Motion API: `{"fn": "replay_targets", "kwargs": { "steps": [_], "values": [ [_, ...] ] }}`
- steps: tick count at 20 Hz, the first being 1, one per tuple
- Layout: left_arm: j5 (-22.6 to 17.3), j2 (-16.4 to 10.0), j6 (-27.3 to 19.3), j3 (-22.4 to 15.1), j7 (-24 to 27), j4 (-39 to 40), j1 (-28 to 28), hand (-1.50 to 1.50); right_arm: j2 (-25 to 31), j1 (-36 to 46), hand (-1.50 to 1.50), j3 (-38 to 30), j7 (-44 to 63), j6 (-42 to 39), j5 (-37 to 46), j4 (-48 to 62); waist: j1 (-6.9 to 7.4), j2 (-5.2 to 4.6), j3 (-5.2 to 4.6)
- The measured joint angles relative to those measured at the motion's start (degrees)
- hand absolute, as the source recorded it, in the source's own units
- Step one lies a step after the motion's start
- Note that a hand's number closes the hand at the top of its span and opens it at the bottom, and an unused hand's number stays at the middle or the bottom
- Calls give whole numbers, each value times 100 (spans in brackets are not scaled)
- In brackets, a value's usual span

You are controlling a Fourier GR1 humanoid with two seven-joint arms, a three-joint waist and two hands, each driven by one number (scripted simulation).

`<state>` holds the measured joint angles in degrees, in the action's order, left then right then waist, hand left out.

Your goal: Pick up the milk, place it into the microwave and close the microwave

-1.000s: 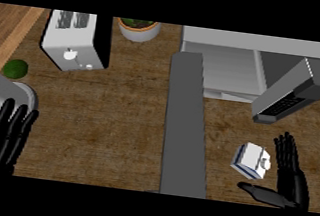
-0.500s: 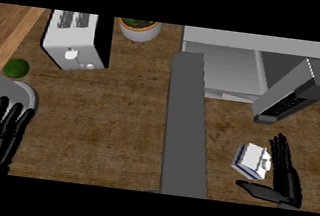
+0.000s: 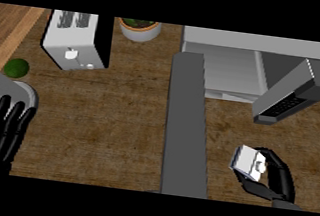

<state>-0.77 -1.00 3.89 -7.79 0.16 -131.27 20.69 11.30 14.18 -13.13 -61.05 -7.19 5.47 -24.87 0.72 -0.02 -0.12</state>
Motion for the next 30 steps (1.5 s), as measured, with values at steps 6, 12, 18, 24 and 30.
{"fn": "replay_targets", "kwargs": {
  "steps": [6,12,18,24,30],
  "values": [
    [-54,-17,63,19,117,-66,251,-150,-237,-119,150,332,43,-209,-20,-466,-21,17,6],
    [-200,-70,69,188,-59,-129,197,-150,-474,-594,150,511,35,-186,-127,-1038,-68,13,10],
    [-378,-102,194,346,144,-43,416,-150,-689,-944,150,676,299,-75,-250,-1949,-66,16,10],
    [-538,-138,276,600,206,133,332,-150,-974,-887,150,976,966,426,-277,-3035,-62,14,8],
    [-620,-166,297,779,97,263,109,-150,-1059,-252,150,1286,1671,1250,-146,-3200,-40,5,10]
  ]
}}
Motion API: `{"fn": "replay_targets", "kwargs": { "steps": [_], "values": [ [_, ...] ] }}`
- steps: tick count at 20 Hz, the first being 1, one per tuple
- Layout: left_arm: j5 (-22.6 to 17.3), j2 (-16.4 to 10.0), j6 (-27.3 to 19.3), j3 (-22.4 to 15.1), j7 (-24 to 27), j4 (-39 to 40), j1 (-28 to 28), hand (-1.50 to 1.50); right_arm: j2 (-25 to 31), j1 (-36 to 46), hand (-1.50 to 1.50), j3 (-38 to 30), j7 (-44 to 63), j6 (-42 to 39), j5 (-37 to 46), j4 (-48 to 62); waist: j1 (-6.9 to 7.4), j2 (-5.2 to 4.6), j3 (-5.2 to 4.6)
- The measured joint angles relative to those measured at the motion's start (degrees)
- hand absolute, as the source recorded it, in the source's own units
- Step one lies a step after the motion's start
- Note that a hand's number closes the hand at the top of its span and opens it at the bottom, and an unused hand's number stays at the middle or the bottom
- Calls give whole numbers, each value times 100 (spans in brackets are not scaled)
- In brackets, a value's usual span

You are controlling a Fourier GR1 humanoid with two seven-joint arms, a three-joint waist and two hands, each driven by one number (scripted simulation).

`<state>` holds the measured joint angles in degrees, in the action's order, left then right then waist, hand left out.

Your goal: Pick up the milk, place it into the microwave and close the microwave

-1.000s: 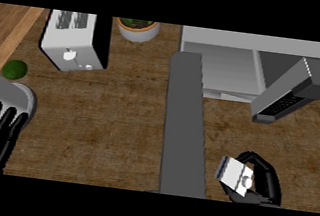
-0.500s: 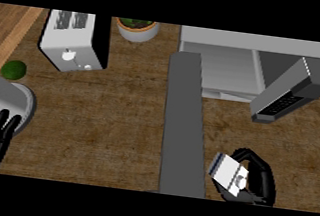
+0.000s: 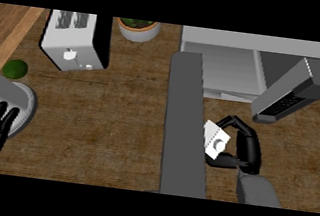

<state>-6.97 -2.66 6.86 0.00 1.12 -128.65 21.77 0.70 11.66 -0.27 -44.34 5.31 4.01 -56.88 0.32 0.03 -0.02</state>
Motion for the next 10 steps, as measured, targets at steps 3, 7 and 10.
{"fn": "replay_targets", "kwargs": {
  "steps": [3,7,10],
  "values": [
    [-154,-90,119,172,38,34,23,-150,17,593,150,9,506,524,169,218,30,-8,0],
    [-268,-109,215,222,3,-53,105,-150,95,1331,150,-173,868,986,369,862,49,-15,-2],
    [-255,-134,252,276,24,98,6,-150,239,2027,150,-413,1014,1176,434,1566,83,-33,2]
  ]
}}
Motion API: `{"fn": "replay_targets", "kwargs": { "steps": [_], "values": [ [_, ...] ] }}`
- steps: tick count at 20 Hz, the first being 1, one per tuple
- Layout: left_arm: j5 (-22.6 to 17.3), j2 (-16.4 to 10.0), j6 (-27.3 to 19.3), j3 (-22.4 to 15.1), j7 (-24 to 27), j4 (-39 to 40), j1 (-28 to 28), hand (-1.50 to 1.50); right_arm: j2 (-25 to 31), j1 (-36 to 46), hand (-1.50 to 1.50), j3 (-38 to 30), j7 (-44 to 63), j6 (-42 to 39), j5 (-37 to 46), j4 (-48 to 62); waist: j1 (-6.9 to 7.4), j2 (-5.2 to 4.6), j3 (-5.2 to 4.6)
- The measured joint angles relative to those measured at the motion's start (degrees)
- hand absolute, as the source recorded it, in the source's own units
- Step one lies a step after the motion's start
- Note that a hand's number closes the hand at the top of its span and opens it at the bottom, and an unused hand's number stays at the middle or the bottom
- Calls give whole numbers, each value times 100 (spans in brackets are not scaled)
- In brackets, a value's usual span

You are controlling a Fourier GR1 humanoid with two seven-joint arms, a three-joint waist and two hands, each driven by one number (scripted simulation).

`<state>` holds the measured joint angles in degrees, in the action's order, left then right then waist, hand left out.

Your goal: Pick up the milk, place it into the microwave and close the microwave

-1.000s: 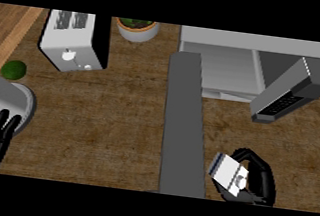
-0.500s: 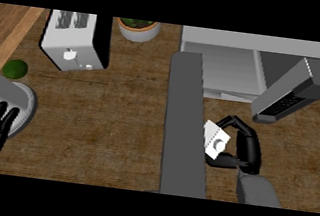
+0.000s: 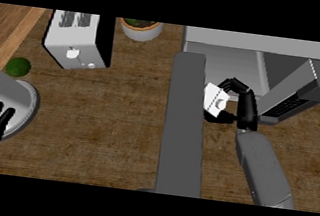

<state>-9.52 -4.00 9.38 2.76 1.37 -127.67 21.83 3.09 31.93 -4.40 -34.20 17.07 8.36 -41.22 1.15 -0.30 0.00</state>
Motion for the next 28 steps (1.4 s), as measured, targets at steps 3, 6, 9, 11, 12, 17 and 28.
{"fn": "replay_targets", "kwargs": {
  "steps": [3,6,9,11,12,17,28],
  "values": [
    [-3,38,18,-53,-20,-36,-9,-150,168,610,150,-230,-45,197,65,802,57,-21,4],
    [-49,-10,82,-26,-58,-58,-12,-150,400,1107,150,-455,-104,381,95,1463,135,-53,9],
    [-4,10,101,-63,-10,37,-87,-150,647,1500,150,-617,-80,607,143,1962,194,-84,11],
    [31,32,130,-124,22,16,-31,-150,787,1685,150,-739,-57,854,147,2199,247,-103,14],
    [34,26,144,-130,31,10,-42,-150,881,1772,150,-776,-42,975,169,2300,271,-115,15],
    [83,-6,177,-142,24,31,-76,-150,1019,2048,-150,-810,-220,1905,389,2619,368,-160,19],
    [338,-90,139,-111,5,227,-373,-150,933,2617,-150,-286,55,1978,1085,3501,488,-217,22]
  ]
}}
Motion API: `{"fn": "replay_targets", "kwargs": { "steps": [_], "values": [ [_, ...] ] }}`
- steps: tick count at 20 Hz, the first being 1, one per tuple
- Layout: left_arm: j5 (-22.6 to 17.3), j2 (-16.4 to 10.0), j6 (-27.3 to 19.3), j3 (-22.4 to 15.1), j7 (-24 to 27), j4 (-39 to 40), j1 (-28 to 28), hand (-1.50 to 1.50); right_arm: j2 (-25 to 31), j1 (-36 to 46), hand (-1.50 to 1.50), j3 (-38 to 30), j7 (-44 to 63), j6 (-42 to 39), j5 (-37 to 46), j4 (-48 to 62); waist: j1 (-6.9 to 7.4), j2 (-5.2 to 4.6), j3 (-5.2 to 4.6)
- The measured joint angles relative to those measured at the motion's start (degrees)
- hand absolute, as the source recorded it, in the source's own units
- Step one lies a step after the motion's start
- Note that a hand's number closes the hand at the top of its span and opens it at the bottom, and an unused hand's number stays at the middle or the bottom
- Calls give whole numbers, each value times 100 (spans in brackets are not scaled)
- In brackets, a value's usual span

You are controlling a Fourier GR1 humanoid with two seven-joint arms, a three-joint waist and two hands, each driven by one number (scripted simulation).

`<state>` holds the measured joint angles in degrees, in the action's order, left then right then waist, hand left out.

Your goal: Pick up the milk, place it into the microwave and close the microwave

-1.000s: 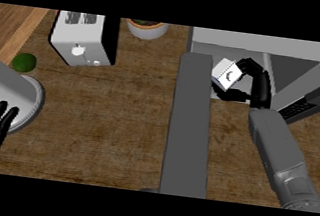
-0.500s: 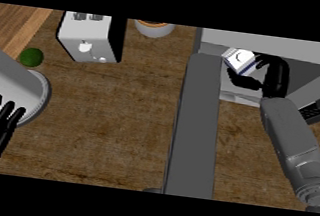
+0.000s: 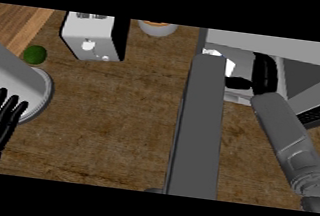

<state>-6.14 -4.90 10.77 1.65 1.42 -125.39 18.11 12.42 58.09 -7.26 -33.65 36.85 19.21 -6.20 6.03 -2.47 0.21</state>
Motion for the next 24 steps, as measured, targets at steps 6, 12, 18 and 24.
{"fn": "replay_targets", "kwargs": {
  "steps": [6,12,18,24],
  "values": [
    [62,10,4,-37,3,24,-40,-150,-147,189,-150,-19,99,-43,12,89,-27,18,0],
    [199,45,-2,-140,-3,-105,92,-150,-166,220,-150,-178,128,143,-105,66,-65,42,-2],
    [296,70,52,-230,79,-186,319,-150,22,175,-150,-339,-6,186,-223,-19,-116,66,-4],
    [520,203,-26,-429,126,-143,331,-150,120,71,-150,-503,-290,273,-339,-130,-176,77,-3]
  ]
}}
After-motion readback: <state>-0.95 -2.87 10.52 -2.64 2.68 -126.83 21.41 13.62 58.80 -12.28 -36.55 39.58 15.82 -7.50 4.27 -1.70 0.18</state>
